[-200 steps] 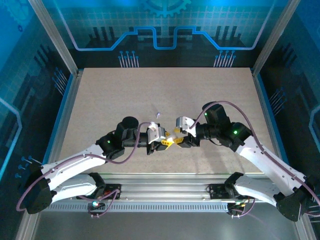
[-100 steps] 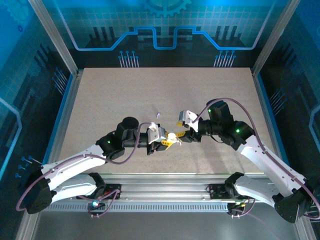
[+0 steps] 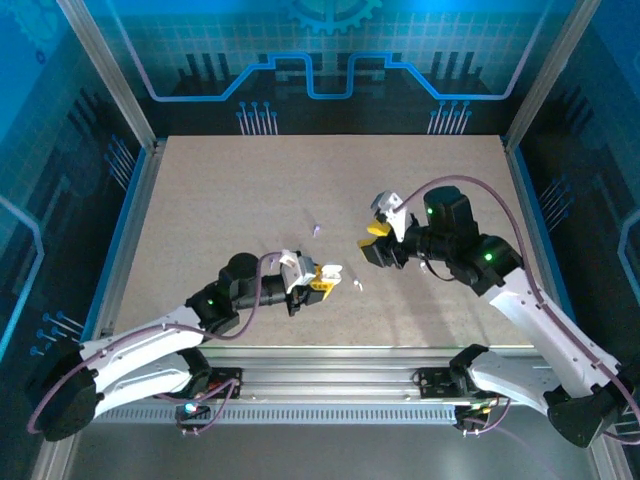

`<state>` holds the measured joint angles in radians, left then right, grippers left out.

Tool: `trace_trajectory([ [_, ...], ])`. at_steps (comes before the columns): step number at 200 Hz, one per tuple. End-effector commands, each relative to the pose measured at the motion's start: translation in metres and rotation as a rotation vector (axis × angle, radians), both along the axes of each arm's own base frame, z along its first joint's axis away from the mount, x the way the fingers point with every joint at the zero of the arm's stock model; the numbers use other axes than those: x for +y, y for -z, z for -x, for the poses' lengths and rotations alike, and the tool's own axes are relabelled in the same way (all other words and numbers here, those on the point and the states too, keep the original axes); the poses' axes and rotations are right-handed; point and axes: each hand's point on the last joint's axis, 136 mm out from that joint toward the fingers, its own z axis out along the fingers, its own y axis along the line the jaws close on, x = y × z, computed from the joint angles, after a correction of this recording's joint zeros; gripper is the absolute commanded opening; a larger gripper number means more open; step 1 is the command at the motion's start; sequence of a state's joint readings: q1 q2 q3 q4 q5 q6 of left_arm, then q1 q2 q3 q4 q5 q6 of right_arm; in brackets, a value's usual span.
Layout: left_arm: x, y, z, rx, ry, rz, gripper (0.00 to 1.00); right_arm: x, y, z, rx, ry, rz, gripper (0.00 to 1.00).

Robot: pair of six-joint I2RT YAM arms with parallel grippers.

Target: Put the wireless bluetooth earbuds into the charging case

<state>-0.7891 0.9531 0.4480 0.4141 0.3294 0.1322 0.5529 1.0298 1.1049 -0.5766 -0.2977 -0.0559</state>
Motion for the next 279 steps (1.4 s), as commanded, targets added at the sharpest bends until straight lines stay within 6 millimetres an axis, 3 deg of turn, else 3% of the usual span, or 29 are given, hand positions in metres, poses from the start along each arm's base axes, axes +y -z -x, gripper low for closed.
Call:
trace_trajectory([
  [1,0.011,-0.019,-0.011,-0.033,-0.098,0.086,0.18,-0.020,0.035,-0.008,0.266,0.237,0.042,0.47],
  [47,0.031,-0.017,-0.011,-0.032,-0.183,0.070,0.18,-0.020,0.098,-0.008,0.547,0.386,0.123,0.43],
  [96,0.043,-0.010,-0.009,-0.036,-0.222,0.044,0.18,-0.016,0.159,-0.012,0.666,0.456,0.370,0.40],
  [151,0.044,-0.008,-0.009,-0.045,-0.224,0.028,0.18,-0.004,0.214,-0.022,0.736,0.481,0.580,0.40],
  [203,0.046,-0.010,-0.007,-0.048,-0.224,0.019,0.18,0.001,0.245,-0.031,0.768,0.499,0.679,0.39],
  [279,0.046,-0.010,-0.008,-0.048,-0.227,0.015,0.17,0.003,0.262,-0.032,0.796,0.503,0.721,0.37],
])
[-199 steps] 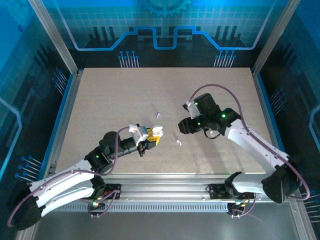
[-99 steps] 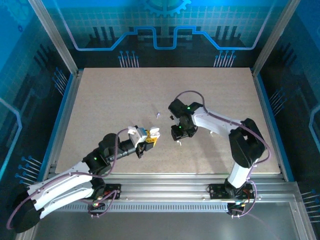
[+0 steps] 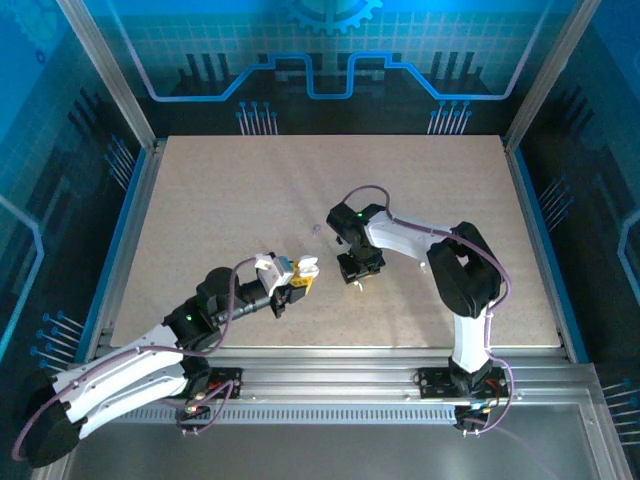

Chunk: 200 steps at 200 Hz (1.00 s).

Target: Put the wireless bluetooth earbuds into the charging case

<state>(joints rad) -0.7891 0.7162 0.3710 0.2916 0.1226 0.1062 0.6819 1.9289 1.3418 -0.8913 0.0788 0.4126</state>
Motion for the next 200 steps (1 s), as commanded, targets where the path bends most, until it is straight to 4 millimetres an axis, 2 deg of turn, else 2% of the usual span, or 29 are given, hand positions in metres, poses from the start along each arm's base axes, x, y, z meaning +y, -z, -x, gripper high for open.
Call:
trace_trajectory([
  [1,0.003,-0.005,-0.003,-0.020,-0.020,-0.002,0.17,0.002,0.002,0.004,0.020,0.004,0.029,0.37],
  [139,0.003,0.000,-0.004,-0.017,-0.021,-0.026,0.18,0.000,0.019,0.011,0.056,0.039,0.048,0.28],
  [200,0.003,0.002,-0.004,-0.012,-0.021,-0.025,0.18,-0.008,0.023,0.016,0.067,0.051,0.075,0.23],
])
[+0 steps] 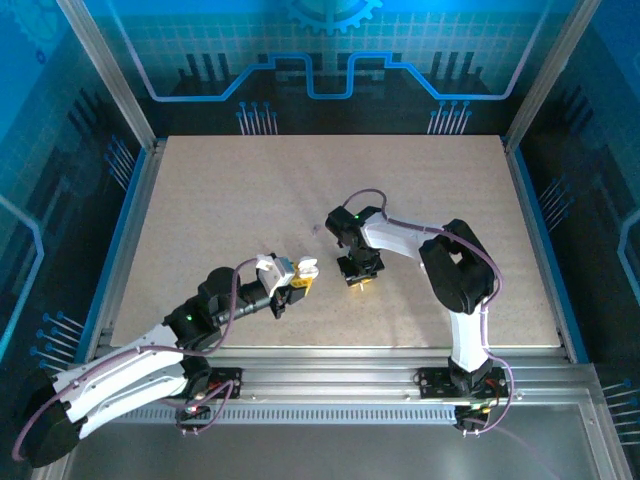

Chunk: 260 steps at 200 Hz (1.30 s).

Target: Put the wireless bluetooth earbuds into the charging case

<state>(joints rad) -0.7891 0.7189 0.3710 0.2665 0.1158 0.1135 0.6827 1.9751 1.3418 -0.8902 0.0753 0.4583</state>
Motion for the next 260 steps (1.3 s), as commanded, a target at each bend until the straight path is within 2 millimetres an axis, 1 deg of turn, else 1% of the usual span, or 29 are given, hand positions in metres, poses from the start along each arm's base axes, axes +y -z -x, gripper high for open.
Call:
trace_trajectory([
  [1,0.002,-0.005,-0.003,-0.024,-0.014,-0.002,0.18,-0.007,0.008,0.013,0.030,0.005,0.047,0.23],
  [36,0.001,0.000,-0.003,-0.014,-0.012,-0.007,0.18,-0.006,0.000,0.010,-0.004,0.011,0.031,0.19],
  [67,-0.001,0.004,-0.004,-0.005,-0.010,-0.006,0.18,-0.005,-0.009,0.007,-0.035,0.024,0.012,0.17],
  [91,-0.002,0.007,-0.007,0.001,-0.016,0.001,0.18,-0.003,-0.019,0.005,-0.059,0.042,-0.020,0.16],
  [113,-0.004,0.015,-0.011,0.014,-0.030,0.007,0.18,-0.002,-0.034,0.001,-0.097,0.069,-0.061,0.16],
  [145,-0.010,0.028,-0.018,0.037,-0.036,0.007,0.18,0.001,-0.068,-0.006,-0.174,0.081,-0.128,0.16],
  [165,-0.015,0.031,-0.025,0.040,-0.044,0.026,0.18,0.003,-0.092,-0.009,-0.228,0.091,-0.175,0.16],
  [187,-0.020,0.031,-0.033,0.041,-0.056,0.035,0.17,0.004,-0.121,-0.013,-0.295,0.109,-0.235,0.16],
  [221,-0.028,0.025,-0.040,0.031,-0.054,0.053,0.17,0.005,-0.166,-0.016,-0.418,0.116,-0.341,0.16],
  [260,-0.034,0.022,-0.045,0.018,-0.053,0.066,0.17,0.012,-0.204,-0.013,-0.496,0.099,-0.464,0.17],
])
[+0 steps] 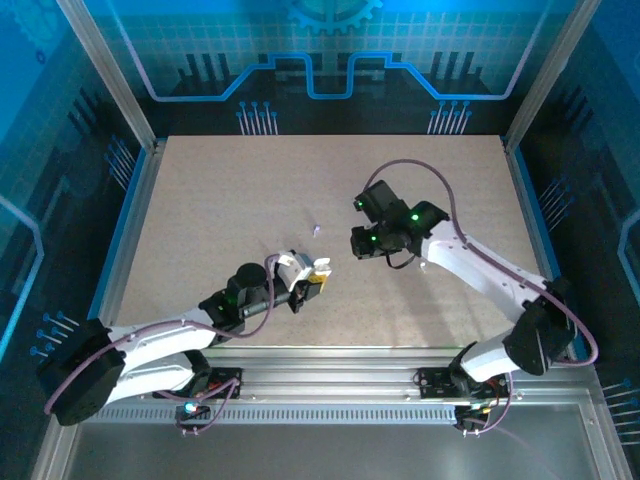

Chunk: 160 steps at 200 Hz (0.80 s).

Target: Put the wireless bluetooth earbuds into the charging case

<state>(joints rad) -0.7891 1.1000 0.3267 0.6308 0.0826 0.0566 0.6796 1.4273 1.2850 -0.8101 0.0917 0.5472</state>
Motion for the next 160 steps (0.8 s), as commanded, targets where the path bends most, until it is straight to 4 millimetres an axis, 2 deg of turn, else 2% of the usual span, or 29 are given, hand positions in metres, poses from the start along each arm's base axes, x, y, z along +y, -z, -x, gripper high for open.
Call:
trace_trajectory([
  [1,-0.007,-0.034,-0.011,-0.069,-0.013,0.083,0.17,0.008,-0.031,-0.002,-0.065,-0.007,-0.100,0.17],
  [19,-0.009,-0.039,-0.012,-0.074,-0.014,0.106,0.17,0.018,-0.045,0.002,-0.087,-0.034,-0.185,0.17],
  [56,-0.014,-0.050,-0.013,-0.094,-0.002,0.130,0.17,0.037,-0.061,0.009,-0.107,-0.070,-0.345,0.17],
  [120,-0.012,-0.060,-0.011,-0.117,0.007,0.145,0.17,0.059,-0.064,0.026,-0.123,-0.129,-0.492,0.18],
  [160,-0.011,-0.063,-0.009,-0.124,0.008,0.150,0.17,0.068,-0.068,0.032,-0.136,-0.172,-0.525,0.18],
])
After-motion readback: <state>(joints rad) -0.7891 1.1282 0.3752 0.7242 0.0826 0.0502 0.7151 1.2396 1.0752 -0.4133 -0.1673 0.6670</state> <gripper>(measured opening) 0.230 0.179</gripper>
